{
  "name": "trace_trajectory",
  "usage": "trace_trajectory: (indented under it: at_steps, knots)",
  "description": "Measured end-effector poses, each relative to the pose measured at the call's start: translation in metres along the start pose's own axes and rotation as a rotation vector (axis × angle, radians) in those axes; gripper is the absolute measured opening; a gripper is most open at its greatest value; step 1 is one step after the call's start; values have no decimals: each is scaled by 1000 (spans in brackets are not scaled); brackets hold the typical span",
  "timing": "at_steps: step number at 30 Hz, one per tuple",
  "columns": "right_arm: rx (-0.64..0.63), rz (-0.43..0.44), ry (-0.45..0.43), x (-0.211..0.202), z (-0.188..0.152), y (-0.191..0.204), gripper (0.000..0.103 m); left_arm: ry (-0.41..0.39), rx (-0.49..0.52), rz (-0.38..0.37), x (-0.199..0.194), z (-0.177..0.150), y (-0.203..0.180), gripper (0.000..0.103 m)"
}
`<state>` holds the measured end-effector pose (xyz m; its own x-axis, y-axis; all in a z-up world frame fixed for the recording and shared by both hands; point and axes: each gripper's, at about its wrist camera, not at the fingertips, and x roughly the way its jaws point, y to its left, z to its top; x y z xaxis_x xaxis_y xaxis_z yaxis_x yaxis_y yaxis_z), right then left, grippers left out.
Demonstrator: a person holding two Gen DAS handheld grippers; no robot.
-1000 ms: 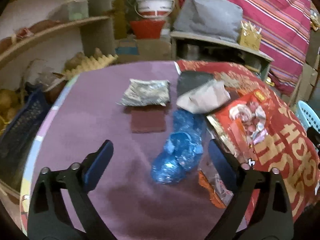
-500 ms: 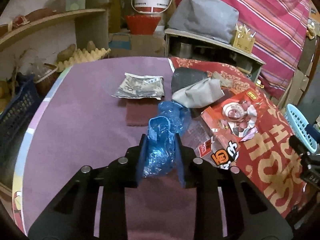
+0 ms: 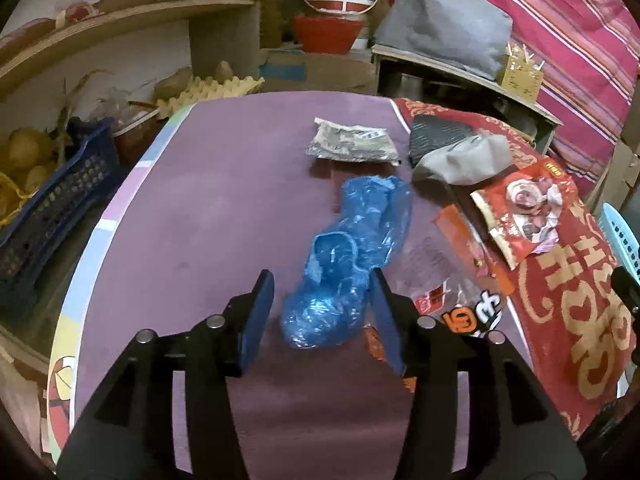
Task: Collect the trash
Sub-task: 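Lift the blue bag with the left tool while the right tool carries the red wrapper to the basket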
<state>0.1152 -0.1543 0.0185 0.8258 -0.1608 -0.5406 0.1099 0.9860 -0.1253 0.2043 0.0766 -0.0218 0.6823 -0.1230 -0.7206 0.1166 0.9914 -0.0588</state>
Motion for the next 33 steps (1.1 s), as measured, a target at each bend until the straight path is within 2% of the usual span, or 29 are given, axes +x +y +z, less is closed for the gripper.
trace_trajectory:
  at_steps: [6,8,10,13,19,22,29,30,33]
  knots:
    - [-9,-3,-1,0,1,1,99,-19,-8,-56,-9,1,8,46]
    - [-9,-1,3,0,1,1,99,2,-4,-90,-5,1,7,17]
    - [-6,2,6,1,1,-1,99,2,-16,-102,-7,1,8,16]
    - [-5,0,4,1,2,0,99,-54,-4,-87,-20,3,7,14]
    - [-23,16,6,19,12,3,99,-154,-13,31,-40,8,16,13]
    - [-12,38,25,36,20,6,99,-143,-60,43,-36,12,26,13]
    - [68,139,80,75,38,13,98,-132,-33,69,-29,16,24,13]
    - [76,143,88,79,39,14,97,-135,-29,70,-29,16,22,13]
    - [91,170,120,95,41,15,82,-139,-24,68,-28,17,19,13]
